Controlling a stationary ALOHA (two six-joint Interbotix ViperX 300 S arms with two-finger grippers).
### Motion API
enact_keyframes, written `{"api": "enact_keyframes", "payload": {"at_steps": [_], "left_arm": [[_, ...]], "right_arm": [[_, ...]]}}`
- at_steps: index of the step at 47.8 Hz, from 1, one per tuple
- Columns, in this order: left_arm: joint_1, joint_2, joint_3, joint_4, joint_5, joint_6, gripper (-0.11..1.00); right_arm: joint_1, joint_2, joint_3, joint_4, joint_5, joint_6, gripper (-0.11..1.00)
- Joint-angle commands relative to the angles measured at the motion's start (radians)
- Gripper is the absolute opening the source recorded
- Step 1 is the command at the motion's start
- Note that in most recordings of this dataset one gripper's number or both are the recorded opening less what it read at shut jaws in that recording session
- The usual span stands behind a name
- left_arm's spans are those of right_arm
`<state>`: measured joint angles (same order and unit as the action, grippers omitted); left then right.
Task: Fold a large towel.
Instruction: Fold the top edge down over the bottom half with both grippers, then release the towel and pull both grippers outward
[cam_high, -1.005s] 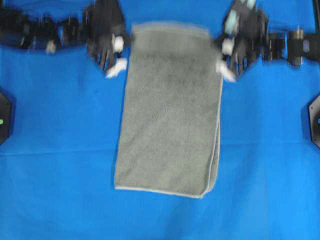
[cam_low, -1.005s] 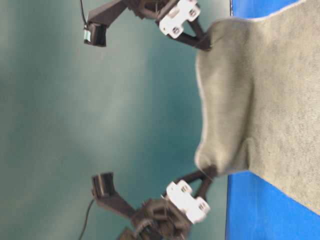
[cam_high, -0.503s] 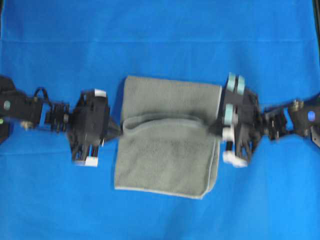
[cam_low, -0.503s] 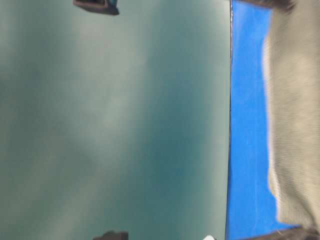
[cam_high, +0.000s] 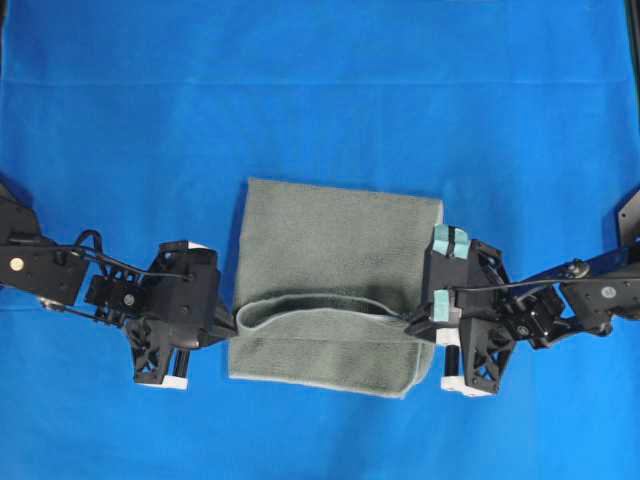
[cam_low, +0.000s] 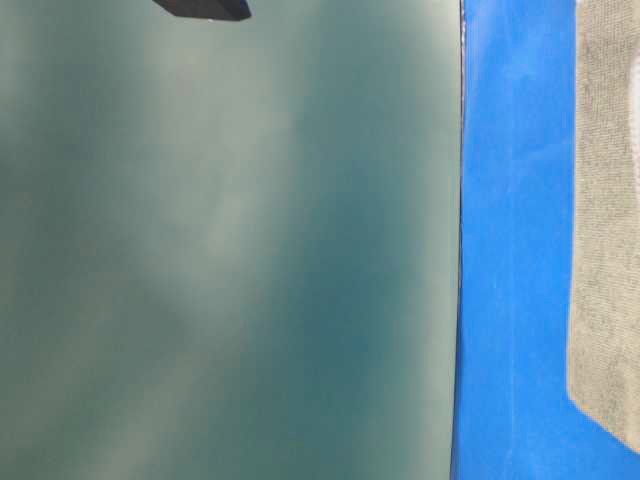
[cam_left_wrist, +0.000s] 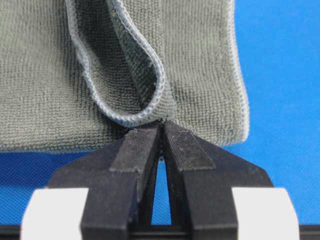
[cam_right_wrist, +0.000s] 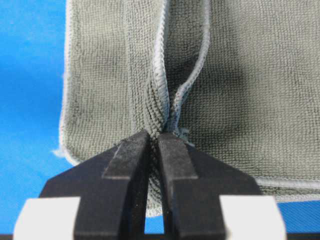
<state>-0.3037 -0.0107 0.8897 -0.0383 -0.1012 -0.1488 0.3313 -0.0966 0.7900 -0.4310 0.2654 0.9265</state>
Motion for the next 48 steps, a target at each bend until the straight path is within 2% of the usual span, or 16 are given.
{"api": "enact_keyframes", "payload": {"at_steps": [1,11,13,16,20,23,25,29,31,39,48], "left_arm": [[-0.008,0.0,-0.028,0.002,-0.003,0.002,0.03],[-0.008,0.002,-0.034,0.002,-0.002,0.003,0.03],[-0.008,0.002,-0.035,0.002,-0.002,0.003,0.06],[-0.008,0.0,-0.037,0.002,-0.002,0.003,0.2],[-0.008,-0.005,-0.037,0.002,-0.002,0.008,0.44],[-0.009,-0.014,-0.037,0.002,-0.002,0.006,0.61],[-0.014,-0.02,-0.037,0.002,0.003,0.006,0.67],[-0.032,-0.037,-0.037,0.002,0.018,0.002,0.65],[-0.048,-0.049,-0.037,0.002,0.029,-0.002,0.64],[-0.11,-0.106,-0.031,0.002,0.067,-0.003,0.64],[-0.137,-0.204,-0.025,0.003,0.091,0.011,0.64]], "right_arm": [[0.005,-0.009,-0.018,0.003,-0.005,0.0,0.06],[0.005,0.003,-0.032,0.008,-0.054,0.0,0.06],[0.005,0.009,-0.038,0.008,-0.054,-0.002,0.06],[0.006,0.014,-0.048,0.008,-0.054,-0.003,0.07],[0.012,0.021,-0.058,0.003,-0.052,-0.005,0.09],[0.021,0.023,-0.063,0.003,-0.052,-0.005,0.27],[0.034,0.025,-0.066,0.003,-0.052,-0.006,0.4],[0.061,0.025,-0.071,0.003,-0.055,-0.006,0.61],[0.077,0.025,-0.075,0.003,-0.057,-0.003,0.64],[0.135,0.02,-0.114,0.003,-0.052,-0.003,0.52],[0.149,-0.038,-0.127,-0.008,-0.002,-0.008,0.52]]}}
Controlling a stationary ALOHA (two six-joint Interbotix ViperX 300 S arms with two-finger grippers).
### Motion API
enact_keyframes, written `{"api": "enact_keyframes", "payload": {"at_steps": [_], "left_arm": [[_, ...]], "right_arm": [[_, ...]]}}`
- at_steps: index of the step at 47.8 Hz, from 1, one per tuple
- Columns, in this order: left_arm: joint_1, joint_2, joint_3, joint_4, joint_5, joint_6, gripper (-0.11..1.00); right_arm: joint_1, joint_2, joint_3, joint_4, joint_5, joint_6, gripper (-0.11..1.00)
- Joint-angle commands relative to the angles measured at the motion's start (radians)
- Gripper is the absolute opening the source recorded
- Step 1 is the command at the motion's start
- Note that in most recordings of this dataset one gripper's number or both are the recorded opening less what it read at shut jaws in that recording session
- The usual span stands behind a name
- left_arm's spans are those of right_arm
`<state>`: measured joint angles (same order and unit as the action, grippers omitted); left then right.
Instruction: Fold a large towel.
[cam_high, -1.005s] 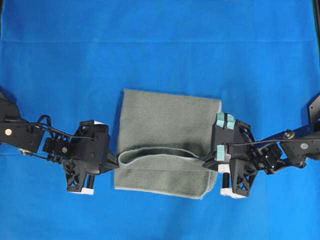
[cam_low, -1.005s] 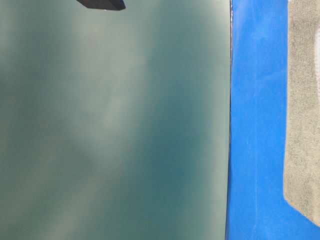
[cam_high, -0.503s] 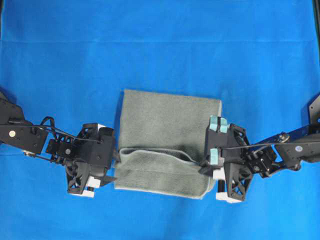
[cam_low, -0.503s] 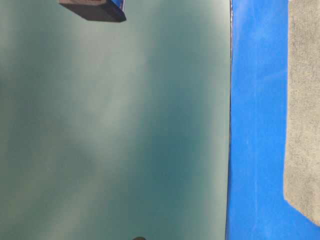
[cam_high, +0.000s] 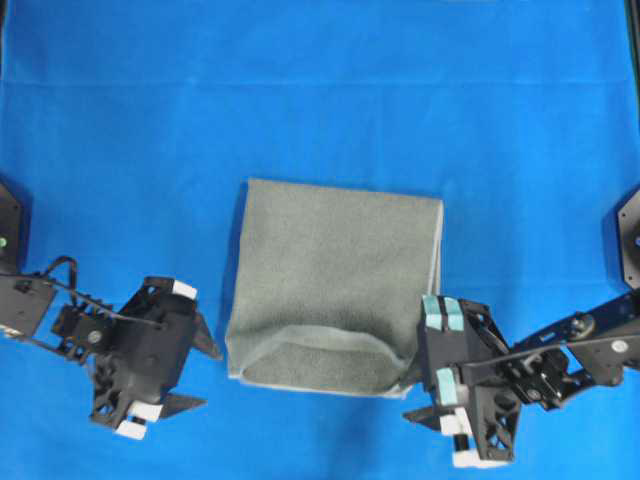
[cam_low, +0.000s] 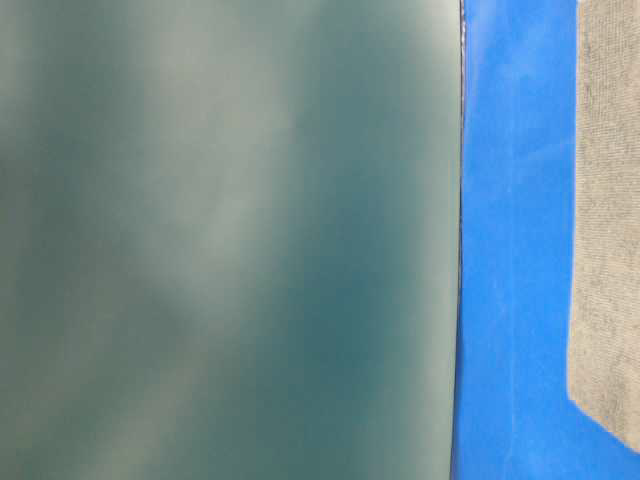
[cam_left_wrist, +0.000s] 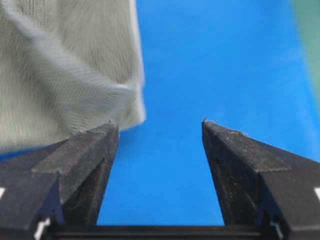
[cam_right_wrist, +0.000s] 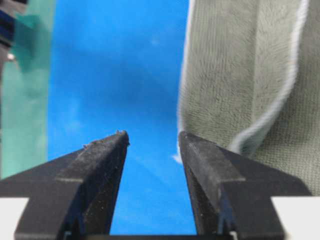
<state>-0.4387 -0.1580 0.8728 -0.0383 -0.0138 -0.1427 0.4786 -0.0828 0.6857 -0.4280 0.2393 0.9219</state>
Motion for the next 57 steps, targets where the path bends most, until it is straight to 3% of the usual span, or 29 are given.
{"api": "enact_keyframes", "payload": {"at_steps": [1,8,17,27,43,57], "left_arm": [[-0.002,-0.069,-0.006,0.005,0.003,0.008,0.64],[0.021,-0.167,0.006,0.009,0.012,0.018,0.64],[0.043,-0.333,0.014,0.009,0.067,0.077,0.64],[0.074,-0.554,0.086,0.009,0.084,0.126,0.64],[0.201,-0.91,0.229,0.012,0.149,0.158,0.64],[0.359,-1.072,0.325,0.011,0.262,0.16,0.64]], "right_arm": [[0.002,-0.063,-0.023,-0.018,0.035,-0.002,0.52],[0.0,-0.161,-0.023,-0.098,0.12,-0.002,0.52],[-0.002,-0.321,-0.009,-0.242,0.215,0.002,0.52],[-0.009,-0.511,0.067,-0.371,0.261,0.005,0.51],[-0.038,-0.833,0.233,-0.434,0.313,0.012,0.51],[-0.161,-1.019,0.393,-0.469,0.407,0.101,0.51]]}}
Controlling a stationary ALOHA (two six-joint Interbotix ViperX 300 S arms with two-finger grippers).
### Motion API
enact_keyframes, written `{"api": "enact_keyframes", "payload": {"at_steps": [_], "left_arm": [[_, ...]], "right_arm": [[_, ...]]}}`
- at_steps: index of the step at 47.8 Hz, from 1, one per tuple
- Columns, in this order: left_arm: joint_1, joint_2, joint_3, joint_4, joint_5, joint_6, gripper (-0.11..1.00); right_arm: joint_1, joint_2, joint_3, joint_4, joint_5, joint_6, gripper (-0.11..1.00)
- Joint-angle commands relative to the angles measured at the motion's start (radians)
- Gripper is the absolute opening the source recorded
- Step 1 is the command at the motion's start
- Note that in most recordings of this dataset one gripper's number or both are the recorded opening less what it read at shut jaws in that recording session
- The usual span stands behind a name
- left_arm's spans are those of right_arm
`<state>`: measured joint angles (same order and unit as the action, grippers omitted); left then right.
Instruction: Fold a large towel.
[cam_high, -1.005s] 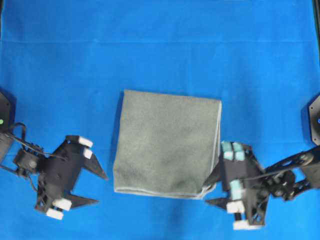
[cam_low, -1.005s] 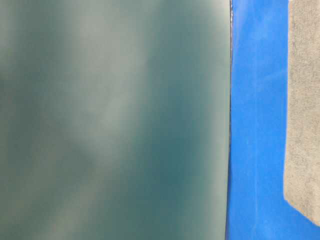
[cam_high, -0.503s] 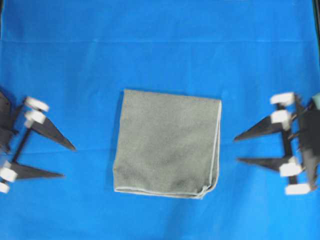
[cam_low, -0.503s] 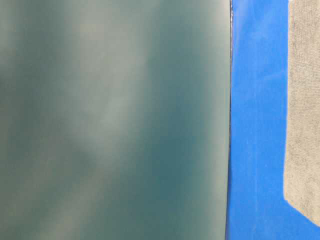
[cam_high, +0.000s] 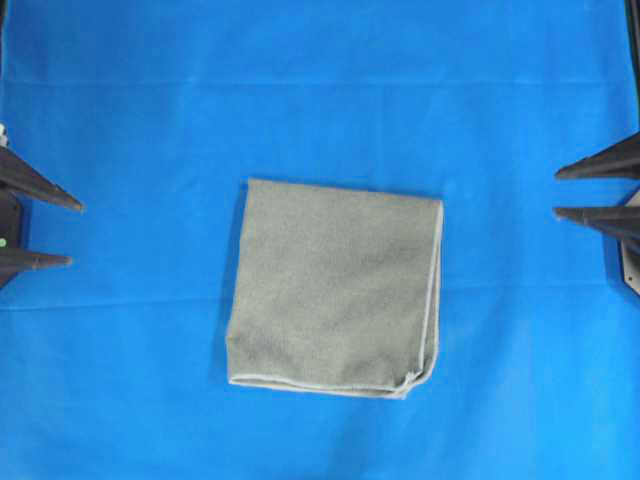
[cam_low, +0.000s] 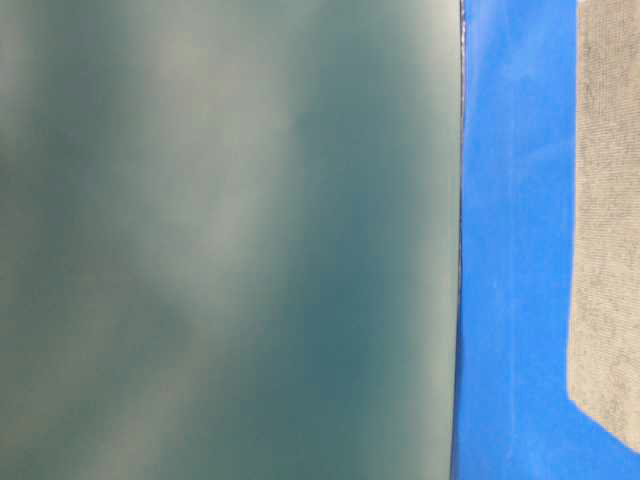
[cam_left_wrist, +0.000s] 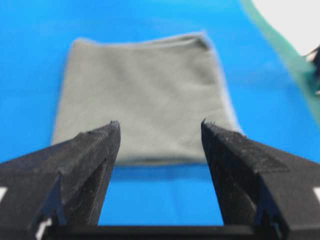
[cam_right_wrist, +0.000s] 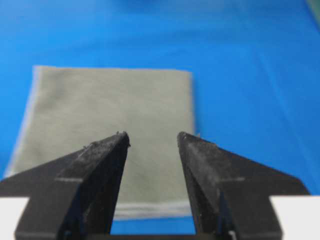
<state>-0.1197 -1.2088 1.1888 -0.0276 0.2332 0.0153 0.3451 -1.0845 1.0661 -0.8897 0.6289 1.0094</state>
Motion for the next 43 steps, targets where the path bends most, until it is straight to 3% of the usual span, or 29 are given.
{"api": "enact_keyframes", "payload": {"at_steps": [1,9,16,43], "left_arm": [[0.052,-0.028,0.017,0.002,0.023,0.002,0.64],[0.146,-0.049,0.077,-0.003,0.049,-0.014,0.64],[0.169,-0.046,0.086,-0.003,0.048,-0.015,0.64],[0.169,-0.051,0.084,-0.005,0.051,-0.017,0.64]], "right_arm": [[-0.037,-0.02,0.023,-0.009,0.026,0.025,0.51],[-0.094,0.02,0.072,-0.009,0.051,0.112,0.51],[-0.097,0.064,0.086,-0.008,0.054,0.156,0.51],[-0.095,0.048,0.077,-0.011,0.051,0.169,0.51]]}}
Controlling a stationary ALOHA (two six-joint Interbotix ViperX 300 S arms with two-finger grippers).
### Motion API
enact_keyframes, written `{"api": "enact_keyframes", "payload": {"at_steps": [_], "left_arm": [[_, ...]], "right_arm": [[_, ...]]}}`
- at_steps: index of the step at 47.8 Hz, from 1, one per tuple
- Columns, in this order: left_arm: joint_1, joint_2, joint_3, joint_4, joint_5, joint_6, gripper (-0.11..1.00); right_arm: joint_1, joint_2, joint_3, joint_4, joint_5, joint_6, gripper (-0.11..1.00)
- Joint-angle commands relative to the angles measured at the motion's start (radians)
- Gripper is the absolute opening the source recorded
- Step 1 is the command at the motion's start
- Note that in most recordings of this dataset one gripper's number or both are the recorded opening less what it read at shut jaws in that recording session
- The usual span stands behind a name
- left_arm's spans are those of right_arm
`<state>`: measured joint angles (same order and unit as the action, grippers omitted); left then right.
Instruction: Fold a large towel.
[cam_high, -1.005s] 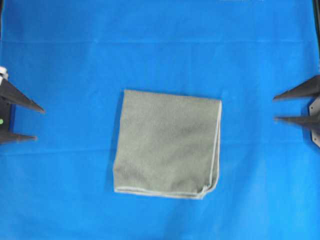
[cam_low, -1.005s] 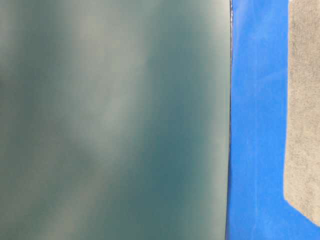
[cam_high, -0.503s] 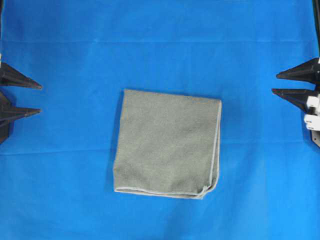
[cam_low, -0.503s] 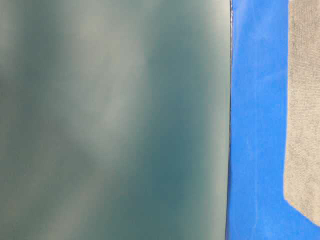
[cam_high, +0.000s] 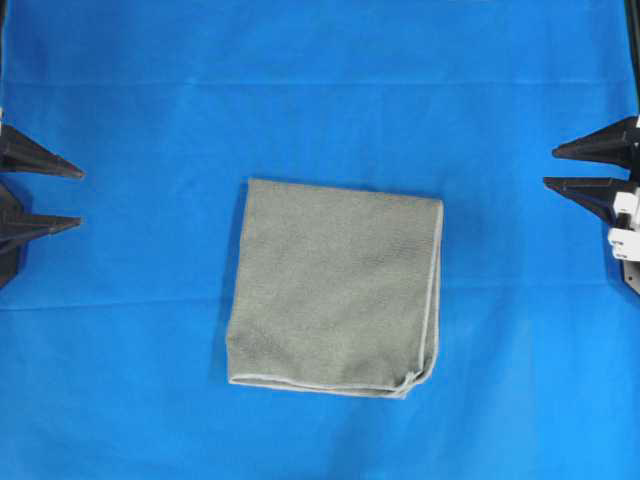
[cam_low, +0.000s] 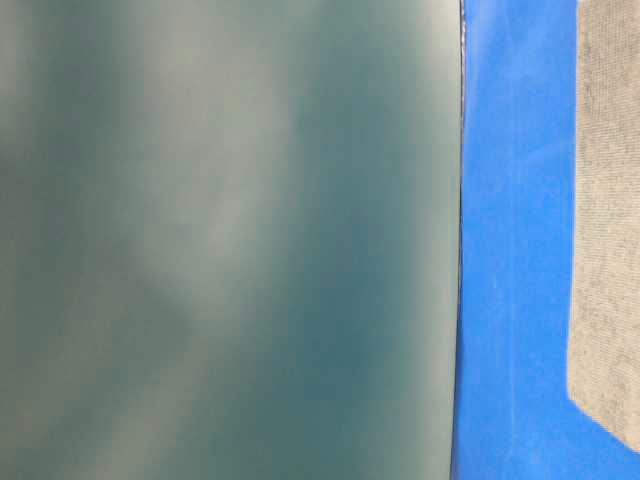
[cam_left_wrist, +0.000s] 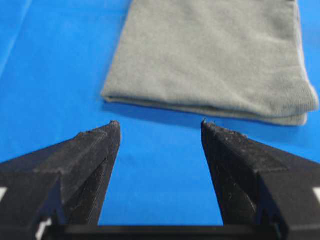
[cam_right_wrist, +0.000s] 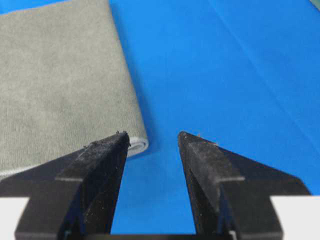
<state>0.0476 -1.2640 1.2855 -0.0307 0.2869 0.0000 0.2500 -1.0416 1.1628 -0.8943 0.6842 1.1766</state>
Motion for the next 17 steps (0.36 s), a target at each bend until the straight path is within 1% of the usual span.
{"api": "enact_keyframes", "payload": {"at_steps": [1,17], "left_arm": [[0.0,0.003,-0.014,-0.002,-0.003,-0.002,0.64],[0.002,-0.003,-0.017,-0.003,-0.003,-0.002,0.64]], "right_arm": [[-0.002,0.005,-0.02,-0.006,-0.005,0.002,0.51],[0.0,-0.009,-0.031,-0.009,-0.006,0.002,0.51]]}}
